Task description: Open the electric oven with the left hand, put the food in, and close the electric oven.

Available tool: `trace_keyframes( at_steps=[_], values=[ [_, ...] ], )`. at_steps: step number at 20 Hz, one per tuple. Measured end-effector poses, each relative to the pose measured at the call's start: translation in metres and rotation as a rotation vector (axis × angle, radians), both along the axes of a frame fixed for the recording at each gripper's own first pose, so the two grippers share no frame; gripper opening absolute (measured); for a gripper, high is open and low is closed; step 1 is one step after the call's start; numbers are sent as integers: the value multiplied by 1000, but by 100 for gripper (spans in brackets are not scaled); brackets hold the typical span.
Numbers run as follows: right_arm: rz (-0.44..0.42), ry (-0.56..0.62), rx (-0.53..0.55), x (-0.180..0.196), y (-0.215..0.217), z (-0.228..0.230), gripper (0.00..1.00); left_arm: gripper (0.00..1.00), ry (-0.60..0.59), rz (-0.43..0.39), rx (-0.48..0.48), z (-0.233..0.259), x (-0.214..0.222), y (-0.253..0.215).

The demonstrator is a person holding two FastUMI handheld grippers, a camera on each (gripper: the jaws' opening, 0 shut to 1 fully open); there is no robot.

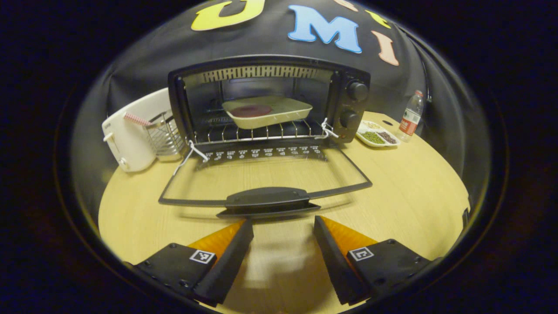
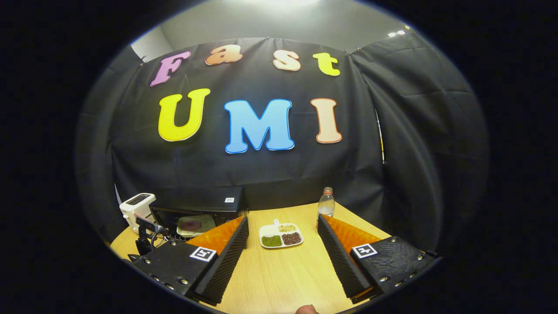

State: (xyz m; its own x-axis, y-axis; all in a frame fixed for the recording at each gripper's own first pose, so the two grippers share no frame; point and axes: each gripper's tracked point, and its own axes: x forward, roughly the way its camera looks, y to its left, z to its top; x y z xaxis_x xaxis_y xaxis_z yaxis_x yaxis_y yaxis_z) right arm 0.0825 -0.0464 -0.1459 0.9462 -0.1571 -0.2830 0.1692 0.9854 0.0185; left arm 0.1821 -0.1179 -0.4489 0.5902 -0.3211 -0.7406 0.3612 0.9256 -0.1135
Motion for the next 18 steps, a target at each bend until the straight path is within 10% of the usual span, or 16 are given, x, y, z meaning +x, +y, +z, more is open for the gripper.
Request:
trace_keyframes(
  at_steps=[18],
  values=[
    [23,-29,10,-2,1,1,98,95,-289,83,-54,114,39,6]
  ],
)
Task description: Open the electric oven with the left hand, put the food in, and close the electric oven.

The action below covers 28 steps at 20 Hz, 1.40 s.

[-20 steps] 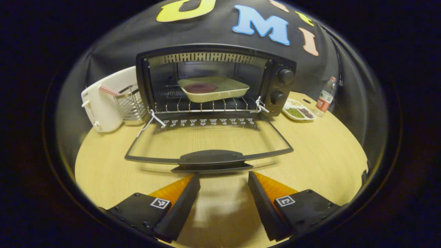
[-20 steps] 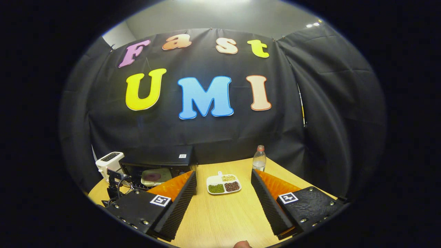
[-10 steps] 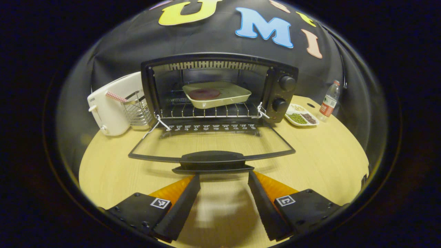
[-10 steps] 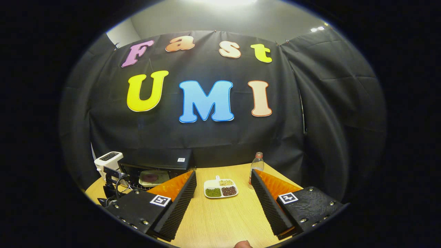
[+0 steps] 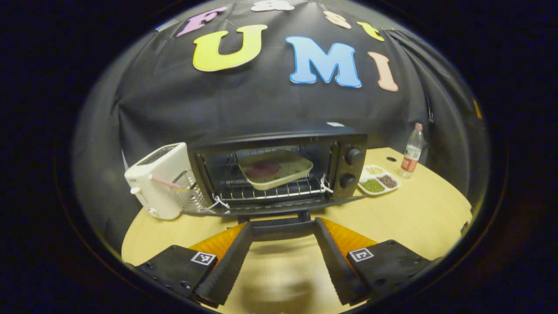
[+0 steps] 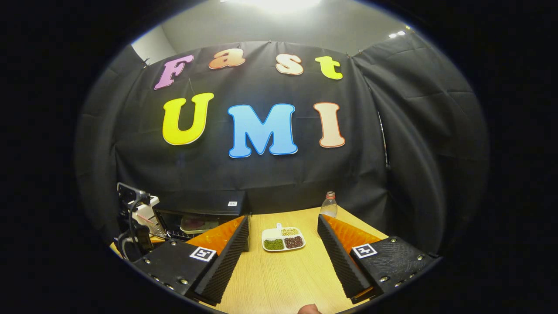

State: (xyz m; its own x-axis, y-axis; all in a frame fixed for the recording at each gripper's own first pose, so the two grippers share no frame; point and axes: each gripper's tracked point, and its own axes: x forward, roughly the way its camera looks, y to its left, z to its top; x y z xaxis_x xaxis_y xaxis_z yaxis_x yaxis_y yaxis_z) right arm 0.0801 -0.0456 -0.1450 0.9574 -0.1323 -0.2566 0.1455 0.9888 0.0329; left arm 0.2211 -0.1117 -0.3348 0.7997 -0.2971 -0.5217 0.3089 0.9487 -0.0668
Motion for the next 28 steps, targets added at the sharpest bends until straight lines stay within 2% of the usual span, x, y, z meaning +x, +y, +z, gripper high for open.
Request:
trace_keyframes(
  at_steps=[3,4,5,6,7,8,9,11,12,15,19,23,25,26,27,28],
  values=[
    [-7,-5,7,2,-3,-1,98,100,-87,-25,23,19,17,-1],
    [-9,-4,8,2,-3,-3,98,95,-108,-30,31,22,23,-3],
    [-11,1,8,2,-4,-4,98,100,-117,-30,27,25,27,-4],
    [-12,5,9,2,-4,-6,98,95,-123,-34,15,25,30,-8],
    [-12,11,12,1,-3,-8,98,95,-106,-36,2,21,37,-11],
    [-13,17,14,2,-3,-11,98,95,-95,-36,-2,17,42,-13],
    [-13,24,13,2,-2,-14,98,100,-98,-35,2,16,48,-15],
    [-15,34,8,0,-3,-18,98,91,-123,-40,7,21,57,-19],
    [-15,35,9,0,-2,-17,98,100,-136,-45,1,27,58,-21],
    [-11,20,9,1,-2,-11,98,100,-182,-50,-24,59,52,-25],
    [36,-37,12,-1,-2,11,98,100,-264,-35,-85,124,19,-28],
    [113,-69,23,-18,-7,29,98,99,-336,26,-120,187,-33,-22],
    [136,-83,41,-32,-14,38,98,91,-362,51,-128,215,-64,-18],
    [147,-94,49,-39,-16,43,98,99,-374,62,-132,226,-80,-17],
    [157,-102,52,-45,-19,47,98,95,-381,75,-130,234,-95,-15],
    [167,-108,51,-52,-23,50,98,97,-395,84,-129,244,-111,-13]
  ],
)
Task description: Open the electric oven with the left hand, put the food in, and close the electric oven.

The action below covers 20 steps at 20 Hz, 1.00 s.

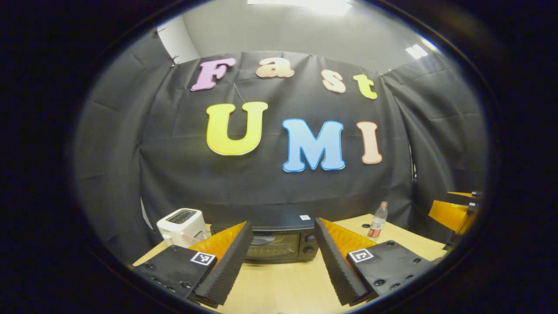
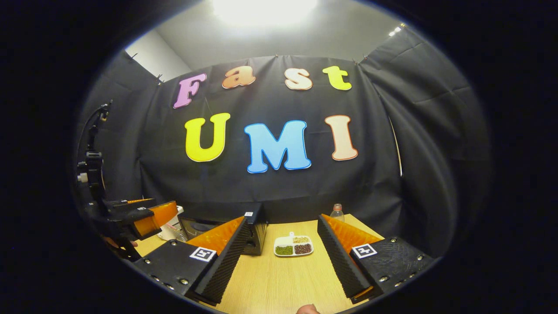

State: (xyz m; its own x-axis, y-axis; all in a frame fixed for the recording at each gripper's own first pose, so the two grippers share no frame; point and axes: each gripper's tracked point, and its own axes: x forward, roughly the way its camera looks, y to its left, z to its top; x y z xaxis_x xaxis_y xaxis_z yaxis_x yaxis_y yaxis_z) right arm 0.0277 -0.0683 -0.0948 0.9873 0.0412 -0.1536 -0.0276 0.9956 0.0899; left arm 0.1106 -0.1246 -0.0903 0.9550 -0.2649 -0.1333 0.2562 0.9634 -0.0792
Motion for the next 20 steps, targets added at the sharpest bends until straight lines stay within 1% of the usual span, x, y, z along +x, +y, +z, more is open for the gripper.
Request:
trace_keyframes(
  at_steps=[1,5,9,11,13,15,20],
  values=[
    [12,-3,-1,-7,-3,2,98,99,-13,9,6,8,-15,1],
    [57,-15,3,-33,-6,10,98,99,-53,54,34,34,-66,16],
    [43,-39,15,-56,-2,17,97,100,-51,57,7,41,-103,32],
    [21,-49,5,-64,0,17,98,99,-59,66,11,44,-116,44],
    [16,-78,-3,-69,8,21,98,95,-92,74,23,50,-125,56],
    [17,-68,-2,-72,15,16,98,99,-104,93,29,53,-130,70],
    [38,-75,5,-75,37,22,98,100,-82,112,7,48,-140,89]
  ],
)
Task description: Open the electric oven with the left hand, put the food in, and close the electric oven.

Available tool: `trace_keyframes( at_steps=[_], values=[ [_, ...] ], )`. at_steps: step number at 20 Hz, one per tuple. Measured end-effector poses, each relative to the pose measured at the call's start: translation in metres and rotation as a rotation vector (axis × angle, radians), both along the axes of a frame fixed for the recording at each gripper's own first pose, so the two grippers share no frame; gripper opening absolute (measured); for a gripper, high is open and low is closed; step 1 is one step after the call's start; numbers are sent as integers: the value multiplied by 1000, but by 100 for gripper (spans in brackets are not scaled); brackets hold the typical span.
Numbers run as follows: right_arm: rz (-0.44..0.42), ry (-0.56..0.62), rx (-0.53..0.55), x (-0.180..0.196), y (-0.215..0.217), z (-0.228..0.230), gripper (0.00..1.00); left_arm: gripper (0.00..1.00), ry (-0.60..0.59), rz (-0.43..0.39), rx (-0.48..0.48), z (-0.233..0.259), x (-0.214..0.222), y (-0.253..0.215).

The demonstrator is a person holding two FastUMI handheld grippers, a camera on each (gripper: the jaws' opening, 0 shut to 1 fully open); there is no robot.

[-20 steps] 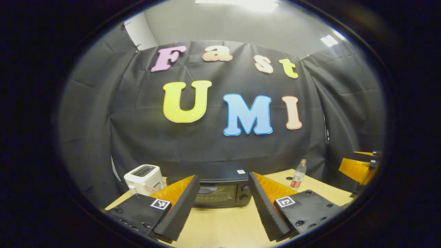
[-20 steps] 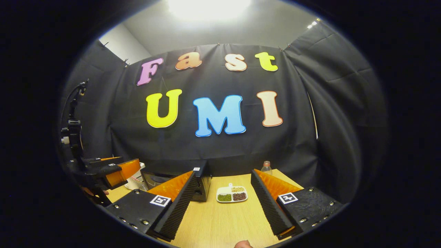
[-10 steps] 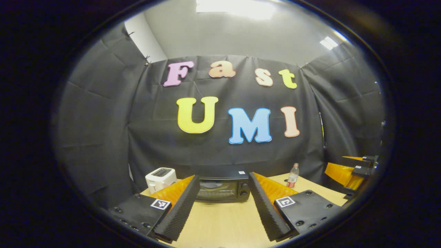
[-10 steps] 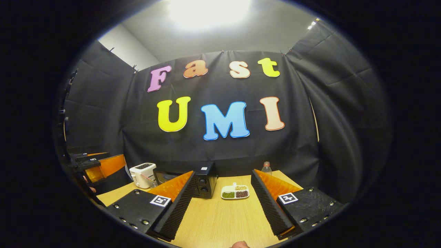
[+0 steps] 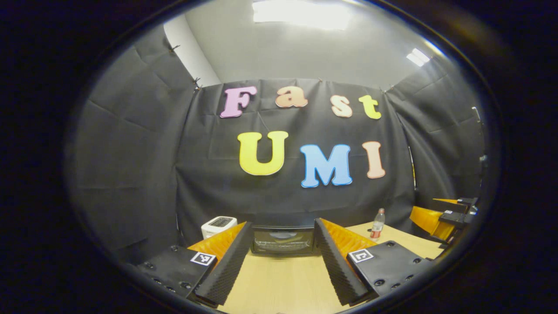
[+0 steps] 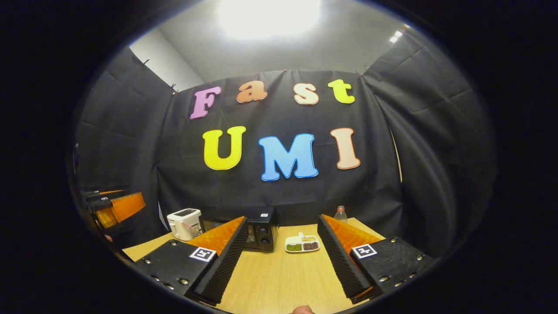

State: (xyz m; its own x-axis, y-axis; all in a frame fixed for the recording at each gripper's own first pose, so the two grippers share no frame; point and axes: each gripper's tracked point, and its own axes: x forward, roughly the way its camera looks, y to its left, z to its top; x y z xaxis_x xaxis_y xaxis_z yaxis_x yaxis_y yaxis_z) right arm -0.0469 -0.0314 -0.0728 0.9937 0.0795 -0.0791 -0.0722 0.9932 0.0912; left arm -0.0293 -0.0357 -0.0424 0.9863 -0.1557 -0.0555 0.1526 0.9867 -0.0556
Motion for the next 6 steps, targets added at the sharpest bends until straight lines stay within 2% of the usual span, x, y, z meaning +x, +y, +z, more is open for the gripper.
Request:
trace_keyframes(
  at_steps=[6],
  values=[
    [42,-43,22,4,19,16,98,100,-12,28,22,5,-6,14]
  ],
)
